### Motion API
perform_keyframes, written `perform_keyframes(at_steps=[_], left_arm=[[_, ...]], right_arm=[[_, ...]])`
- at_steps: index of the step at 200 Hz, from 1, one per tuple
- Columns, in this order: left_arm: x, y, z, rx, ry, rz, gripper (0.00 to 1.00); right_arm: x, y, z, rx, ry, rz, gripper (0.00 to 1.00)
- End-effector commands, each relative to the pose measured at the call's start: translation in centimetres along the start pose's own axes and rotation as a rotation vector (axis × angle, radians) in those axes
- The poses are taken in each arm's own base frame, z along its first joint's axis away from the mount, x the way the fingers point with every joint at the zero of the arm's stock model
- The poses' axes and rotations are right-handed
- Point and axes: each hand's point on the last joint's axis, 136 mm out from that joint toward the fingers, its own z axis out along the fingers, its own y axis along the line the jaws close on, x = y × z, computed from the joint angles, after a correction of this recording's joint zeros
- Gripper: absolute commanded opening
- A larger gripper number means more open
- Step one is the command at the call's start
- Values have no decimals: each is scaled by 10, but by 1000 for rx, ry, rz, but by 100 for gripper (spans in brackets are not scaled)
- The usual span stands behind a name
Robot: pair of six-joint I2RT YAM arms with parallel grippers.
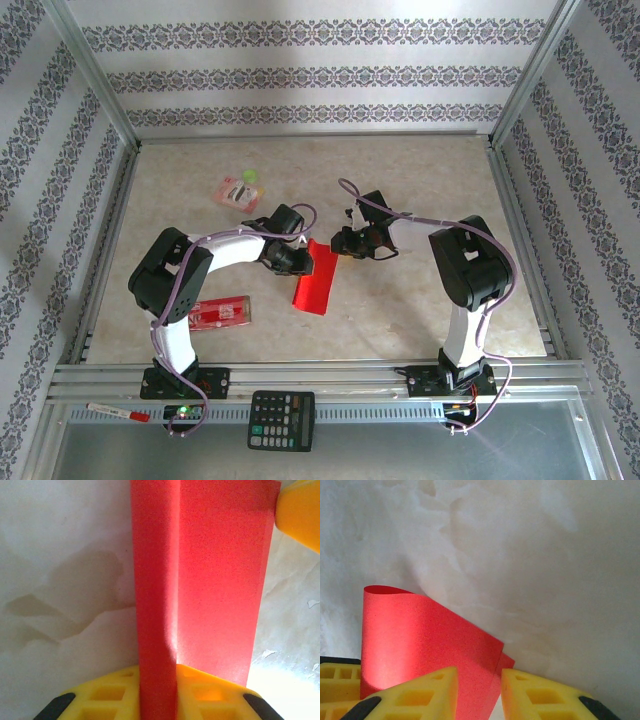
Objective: Fold a paper plane with a square sheet of paper (pick it up from the middle)
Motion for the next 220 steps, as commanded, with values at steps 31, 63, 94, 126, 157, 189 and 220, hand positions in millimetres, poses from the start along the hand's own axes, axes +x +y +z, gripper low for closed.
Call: perform_keyframes(at_steps=[31, 63, 94, 126, 157, 189, 220], left_arm=[[32, 36, 9, -152, 137, 8, 23], [33, 38, 8, -167, 150, 25, 25], [32, 37, 9, -164, 149, 26, 24], [32, 38, 9, -164, 150, 26, 23], [32, 38, 10, -161, 146, 21, 22], [31, 37, 12, -152, 143, 18, 21], [31, 35, 11, -149, 144, 23, 20]], right_arm=[[-10, -3, 12, 6, -12, -7, 28], [-11, -4, 13, 7, -11, -8, 28], [-11, -4, 15, 7, -8, -7, 27], [-10, -5, 15, 10, -4, -8, 27], [-10, -4, 16, 7, -3, -6, 27], [-9, -5, 17, 7, 1, -7, 27], [-10, -5, 19, 3, 8, -7, 27]])
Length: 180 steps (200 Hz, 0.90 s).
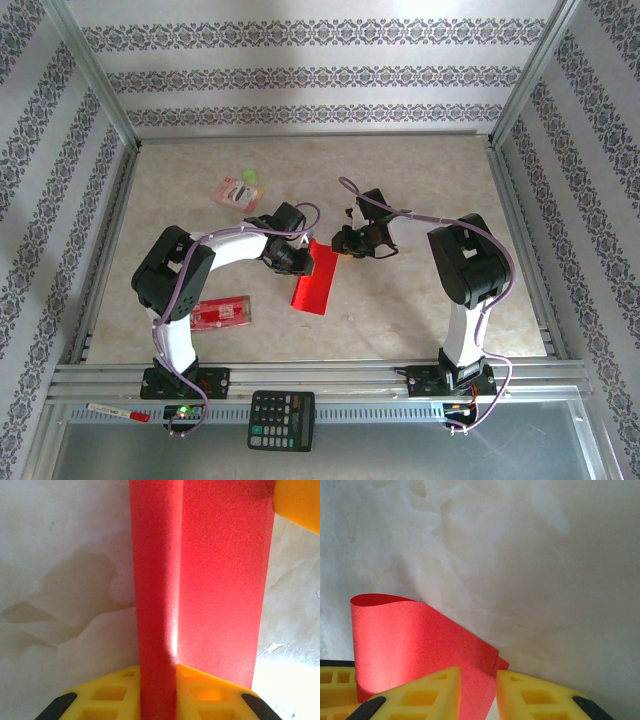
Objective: Fold a paper plane with a square sheet of paper (pick it up from the middle)
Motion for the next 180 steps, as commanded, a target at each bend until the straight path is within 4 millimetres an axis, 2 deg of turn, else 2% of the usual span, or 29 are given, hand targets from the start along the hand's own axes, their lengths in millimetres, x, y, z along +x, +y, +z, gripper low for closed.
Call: perform_keyframes(at_steps=[1, 82, 180], left_arm=[[31, 33, 12, -125, 118, -30, 20], [31, 32, 13, -125, 120, -25, 17], [37, 37, 13, -145, 157, 14, 19]], right_arm=[[-9, -2, 17, -6, -16, -28, 27], [-11, 1, 19, -11, -8, -30, 26], [-15, 5, 21, -26, -6, -32, 26]])
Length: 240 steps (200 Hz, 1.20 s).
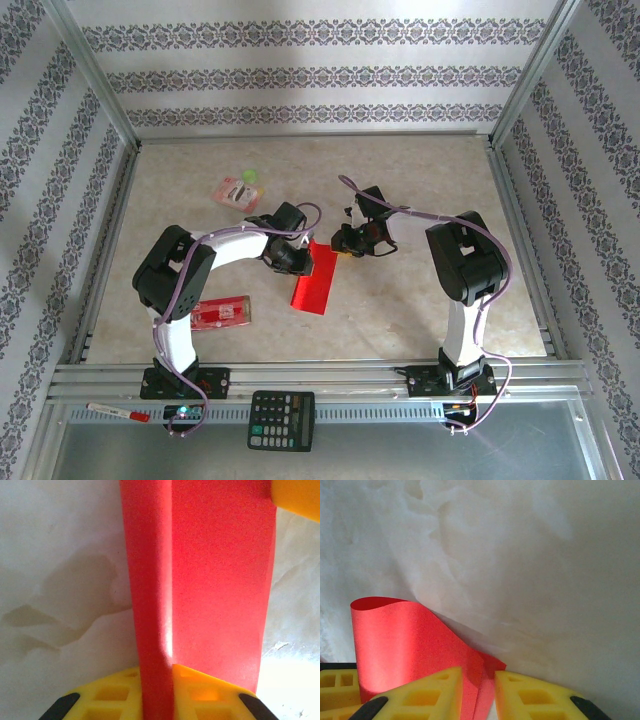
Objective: Fold a paper plane with a square sheet of paper (pick it up from the middle)
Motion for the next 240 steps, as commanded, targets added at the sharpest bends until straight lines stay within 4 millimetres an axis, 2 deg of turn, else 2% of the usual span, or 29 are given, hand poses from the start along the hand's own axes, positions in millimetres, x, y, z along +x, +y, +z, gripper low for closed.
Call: perform_keyframes(at_steps=[1, 96, 240], left_arm=[[39, 34, 14, -131, 151, -16, 19], [37, 39, 6, -177, 139, -8, 25], [35, 40, 5, -189, 136, -2, 21]], right_arm=[[-14, 4, 19, -23, -36, -51, 26], [-19, 4, 10, -25, -53, -50, 25], [-17, 3, 11, -20, -51, -52, 25]])
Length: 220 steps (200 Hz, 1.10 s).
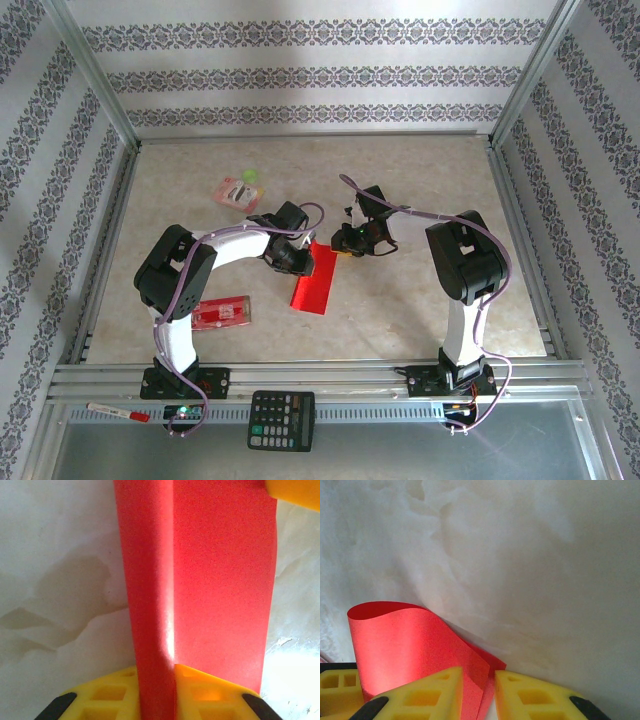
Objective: Fold a paper plane with a square sheet of paper (pick it up from the middle)
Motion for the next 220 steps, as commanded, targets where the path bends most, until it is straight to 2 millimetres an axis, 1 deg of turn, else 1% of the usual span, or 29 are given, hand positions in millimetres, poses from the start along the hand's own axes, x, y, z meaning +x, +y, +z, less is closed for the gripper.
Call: perform_keyframes(at_steps=[1, 50, 86, 113, 147, 165, 184, 189, 201, 220], left_arm=[[35, 39, 7, -165, 126, -37, 21], [38, 41, 7, -177, 135, -30, 21], [39, 44, 8, -189, 138, -36, 21], [40, 46, 9, -194, 133, -48, 20], [41, 48, 11, -201, 129, -56, 20], [41, 47, 11, -196, 130, -60, 20], [41, 47, 11, -196, 127, -61, 20], [41, 47, 11, -196, 127, -62, 20], [42, 47, 11, -195, 130, -60, 20], [42, 48, 12, -196, 131, -62, 20]], right_arm=[[-17, 3, 11, -8, -55, -59, 25], [-18, 7, 10, -17, -60, -57, 25], [-19, 10, 5, -21, -69, -62, 25], [-20, 15, -4, -31, -78, -73, 26], [-20, 19, -24, -36, -102, -84, 27], [-16, 16, -32, -23, -110, -89, 28], [-12, 9, -40, 4, -125, -84, 29], [-11, 5, -42, 15, -128, -82, 29], [-10, 4, -44, 20, -137, -77, 29], [-6, 11, -40, -10, -132, -72, 27]])
